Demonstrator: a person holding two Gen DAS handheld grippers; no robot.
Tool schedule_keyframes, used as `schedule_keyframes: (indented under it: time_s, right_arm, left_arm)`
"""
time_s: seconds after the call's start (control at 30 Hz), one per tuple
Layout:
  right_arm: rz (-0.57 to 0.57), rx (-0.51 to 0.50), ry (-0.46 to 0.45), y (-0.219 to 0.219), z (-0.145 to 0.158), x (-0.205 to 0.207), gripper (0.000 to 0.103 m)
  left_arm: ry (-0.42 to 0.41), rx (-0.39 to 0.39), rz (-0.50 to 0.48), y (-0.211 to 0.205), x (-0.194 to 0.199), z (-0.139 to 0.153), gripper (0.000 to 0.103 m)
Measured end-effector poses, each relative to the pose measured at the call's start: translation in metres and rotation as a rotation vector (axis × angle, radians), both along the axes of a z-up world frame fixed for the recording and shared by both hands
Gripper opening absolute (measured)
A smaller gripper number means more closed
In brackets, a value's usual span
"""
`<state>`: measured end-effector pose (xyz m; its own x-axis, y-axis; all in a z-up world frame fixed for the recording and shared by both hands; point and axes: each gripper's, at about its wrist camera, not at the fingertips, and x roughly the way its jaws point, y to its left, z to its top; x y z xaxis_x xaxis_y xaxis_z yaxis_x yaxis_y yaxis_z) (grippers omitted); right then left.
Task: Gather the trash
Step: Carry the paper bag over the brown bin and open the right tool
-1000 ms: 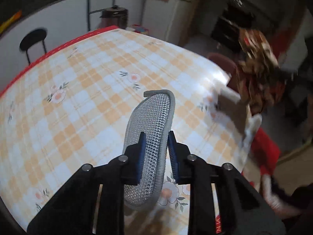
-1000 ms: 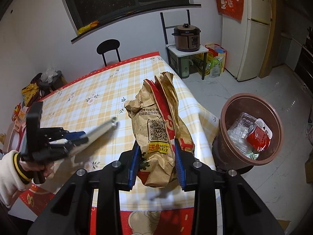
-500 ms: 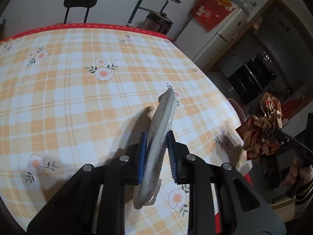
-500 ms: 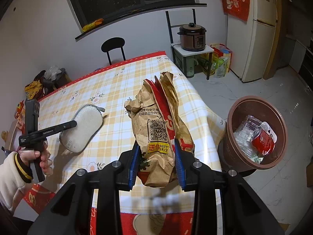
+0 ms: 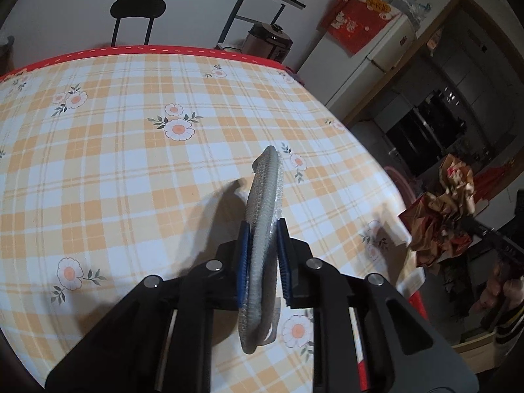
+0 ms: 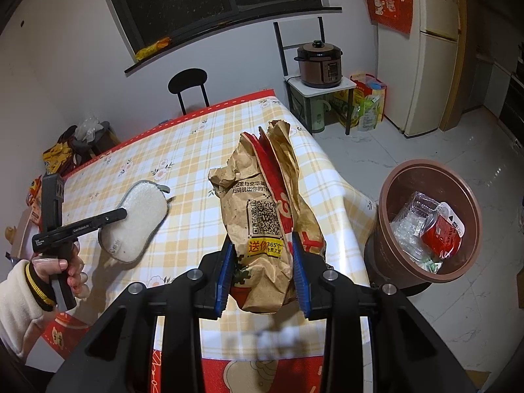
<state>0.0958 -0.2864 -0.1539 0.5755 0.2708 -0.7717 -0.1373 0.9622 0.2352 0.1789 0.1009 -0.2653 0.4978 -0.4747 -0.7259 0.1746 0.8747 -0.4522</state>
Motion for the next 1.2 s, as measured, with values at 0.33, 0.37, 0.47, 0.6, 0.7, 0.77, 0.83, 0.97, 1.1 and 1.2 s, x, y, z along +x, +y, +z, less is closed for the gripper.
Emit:
schedule_keyframes:
  time_s: [0.33, 0.37, 0.47, 0.6, 0.7, 0.77, 0.83, 0.97, 1.1, 1.2]
  right_arm:
    - [-0.019, 0.035, -0.021, -0.019, 0.005, 0.001, 0.033]
    - [-0.018, 0.037, -0.021, -0.021, 0.005, 0.002, 0.033]
    - [-0.004, 0.037, -0.020, -0.030, 0.006, 0.004, 0.033]
    - [-0.001, 0.042, -0.033, -0.051, 0.013, 0.009, 0.033]
    - [-0.012, 0.043, -0.052, -0.076, 0.023, 0.015, 0.033]
    - [-0.020, 0.039, -0.066, -0.093, 0.029, 0.020, 0.033]
    - [-0.043, 0.044, -0.080, -0.117, 0.036, 0.027, 0.033]
    - [-0.097, 0.061, -0.094, -0.161, 0.039, 0.041, 0.033]
    - [-0.165, 0.095, -0.062, -0.203, 0.022, 0.059, 0.033]
    - [-0.191, 0.109, -0.031, -0.221, 0.004, 0.072, 0.033]
  left_arm:
    - [-0.092, -0.063, 0.036, -0.003, -0.005, 0.048, 0.019]
    - [-0.109, -0.052, 0.036, -0.007, -0.007, 0.055, 0.019]
    - [-0.147, -0.039, 0.044, -0.015, -0.012, 0.069, 0.020]
    - [-0.178, -0.052, 0.066, -0.029, -0.019, 0.085, 0.020]
    - [-0.202, -0.042, 0.069, -0.043, -0.022, 0.097, 0.019]
    - [-0.224, -0.040, 0.081, -0.053, -0.025, 0.107, 0.020]
    - [-0.236, -0.046, 0.098, -0.062, -0.029, 0.114, 0.020]
    - [-0.253, -0.045, 0.126, -0.083, -0.036, 0.127, 0.020]
    - [-0.266, -0.030, 0.154, -0.099, -0.047, 0.139, 0.020]
    - [-0.266, -0.007, 0.174, -0.105, -0.054, 0.144, 0.020]
